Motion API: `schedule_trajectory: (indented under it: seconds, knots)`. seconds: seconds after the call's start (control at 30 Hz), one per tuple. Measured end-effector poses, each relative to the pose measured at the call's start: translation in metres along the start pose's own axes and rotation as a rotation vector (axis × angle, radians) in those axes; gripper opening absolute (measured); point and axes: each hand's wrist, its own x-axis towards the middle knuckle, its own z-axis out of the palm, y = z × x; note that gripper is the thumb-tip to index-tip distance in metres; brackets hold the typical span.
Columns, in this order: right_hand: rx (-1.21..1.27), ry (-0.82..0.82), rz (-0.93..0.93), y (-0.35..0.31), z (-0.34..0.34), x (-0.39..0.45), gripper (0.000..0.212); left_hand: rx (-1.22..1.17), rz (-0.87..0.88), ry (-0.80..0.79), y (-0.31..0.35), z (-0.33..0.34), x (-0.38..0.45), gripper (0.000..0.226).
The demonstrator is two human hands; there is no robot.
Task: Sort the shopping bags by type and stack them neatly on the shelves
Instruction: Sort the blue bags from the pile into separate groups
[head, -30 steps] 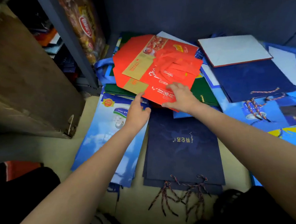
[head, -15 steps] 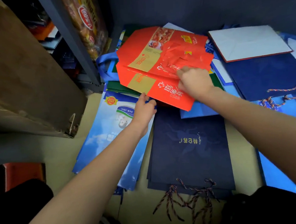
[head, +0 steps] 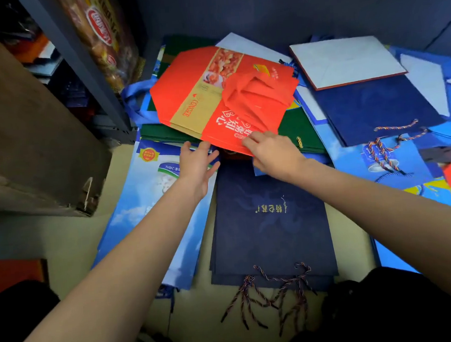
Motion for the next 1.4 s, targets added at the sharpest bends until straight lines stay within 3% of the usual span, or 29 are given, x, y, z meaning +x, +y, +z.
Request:
schedule_trajectory:
  seconds: [0.1,0.17,0.23,0.33,0.4,0.47,0.53,0.6,0.67,0.77,0.87,0.97,1.1,1.23,1.3,1.4]
  knots:
    - [0.117,0.067,-0.140,-0.011,-0.019,-0.010,0.040,0.009,0.027,0.034,0.003,0.004,0.000,0.060]
    - [0.251,-0.030,-0.319,-0.014,-0.027,-0.019,0.040,0.036,0.082,0.126,0.002,0.002,0.002,0.048]
    - [0.525,-0.061,-0.346,-0.006,-0.037,-0.029,0.042,0.106,0.112,0.159,0.002,-0.010,0.002,0.045]
    - [0.673,0.177,0.009,0.034,-0.024,-0.022,0.069,0.236,0.136,0.031,0.006,-0.046,-0.004,0.050]
    - [0.819,0.122,0.360,0.055,-0.006,-0.021,0.102,0.293,0.148,-0.081,0.012,-0.068,-0.013,0.058]
    - [1.201,0.068,0.532,0.064,0.016,-0.021,0.119,0.317,0.131,-0.188,0.018,-0.078,-0.023,0.060]
    - [1.537,0.063,0.618,0.065,0.019,-0.031,0.103,0.327,0.110,-0.278,0.025,-0.073,-0.031,0.058]
    - [1.700,0.012,0.654,0.072,0.010,-0.042,0.074,0.338,0.113,-0.321,0.034,-0.061,-0.037,0.057]
    - [1.709,0.041,0.686,0.090,-0.007,-0.057,0.062,0.379,0.160,-0.304,0.041,-0.041,-0.042,0.058]
    - [1.568,0.243,0.826,0.134,-0.033,-0.084,0.067,0.528,0.333,-0.216,0.045,0.004,-0.053,0.062]
    - [1.206,0.322,0.888,0.177,-0.052,-0.123,0.063,0.720,0.438,-0.204,0.028,0.073,-0.065,0.058]
    - [0.921,0.273,0.909,0.211,-0.052,-0.180,0.054,0.907,0.429,-0.241,-0.008,0.153,-0.088,0.072]
    - [0.804,0.217,1.060,0.248,-0.009,-0.261,0.055,1.029,0.390,-0.439,-0.072,0.235,-0.129,0.076]
    - [0.838,0.263,1.312,0.263,0.049,-0.330,0.070,1.132,0.361,-0.687,-0.130,0.288,-0.143,0.054]
    - [0.866,0.248,1.406,0.265,0.078,-0.356,0.071,1.160,0.254,-0.782,-0.155,0.307,-0.146,0.045]
    - [0.879,0.208,1.477,0.273,0.121,-0.383,0.064,1.235,0.107,-0.831,-0.195,0.327,-0.147,0.049]
